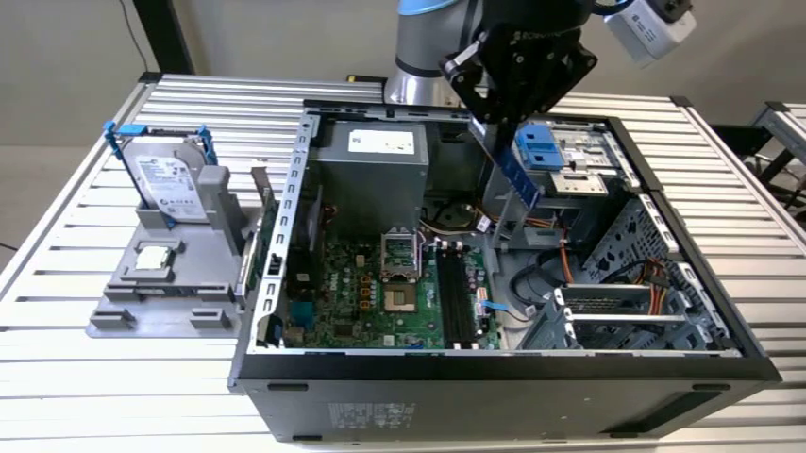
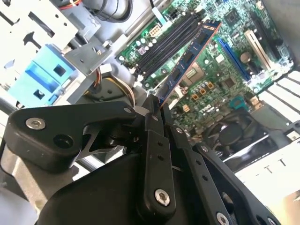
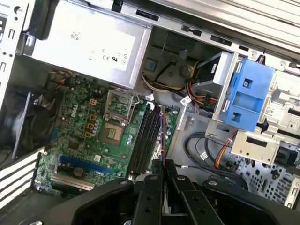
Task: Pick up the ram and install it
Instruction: 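Insert the ram into the slot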
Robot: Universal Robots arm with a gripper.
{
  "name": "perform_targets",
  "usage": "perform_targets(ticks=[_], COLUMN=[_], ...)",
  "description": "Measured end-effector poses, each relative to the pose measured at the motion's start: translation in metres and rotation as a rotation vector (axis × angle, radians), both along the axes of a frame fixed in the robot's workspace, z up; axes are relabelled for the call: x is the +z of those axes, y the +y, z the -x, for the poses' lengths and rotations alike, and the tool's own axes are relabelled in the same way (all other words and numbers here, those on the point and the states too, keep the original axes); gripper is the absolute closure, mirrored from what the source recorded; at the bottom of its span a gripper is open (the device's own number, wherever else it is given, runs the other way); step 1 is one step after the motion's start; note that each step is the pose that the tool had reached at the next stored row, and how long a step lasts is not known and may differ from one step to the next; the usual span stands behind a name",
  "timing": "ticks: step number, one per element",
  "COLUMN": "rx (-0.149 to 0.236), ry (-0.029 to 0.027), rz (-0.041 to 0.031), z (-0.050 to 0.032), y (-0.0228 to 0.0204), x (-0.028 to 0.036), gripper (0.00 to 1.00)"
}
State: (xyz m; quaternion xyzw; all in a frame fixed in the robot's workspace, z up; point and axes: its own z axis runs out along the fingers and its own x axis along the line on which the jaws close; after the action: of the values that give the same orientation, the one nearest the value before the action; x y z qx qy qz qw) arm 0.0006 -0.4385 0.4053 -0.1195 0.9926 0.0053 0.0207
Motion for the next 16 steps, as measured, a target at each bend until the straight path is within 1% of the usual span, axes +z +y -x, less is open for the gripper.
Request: perform_targets(ticks=[10, 16], rx=[-0.143, -0.221], ry=[0.0000, 0.0000], rz=[0.0000, 0.0000], z=[0.0000, 0.0000], y=[0.0000, 0.0000], x=[0.0000, 0.0000], gripper=[1.00, 1.00])
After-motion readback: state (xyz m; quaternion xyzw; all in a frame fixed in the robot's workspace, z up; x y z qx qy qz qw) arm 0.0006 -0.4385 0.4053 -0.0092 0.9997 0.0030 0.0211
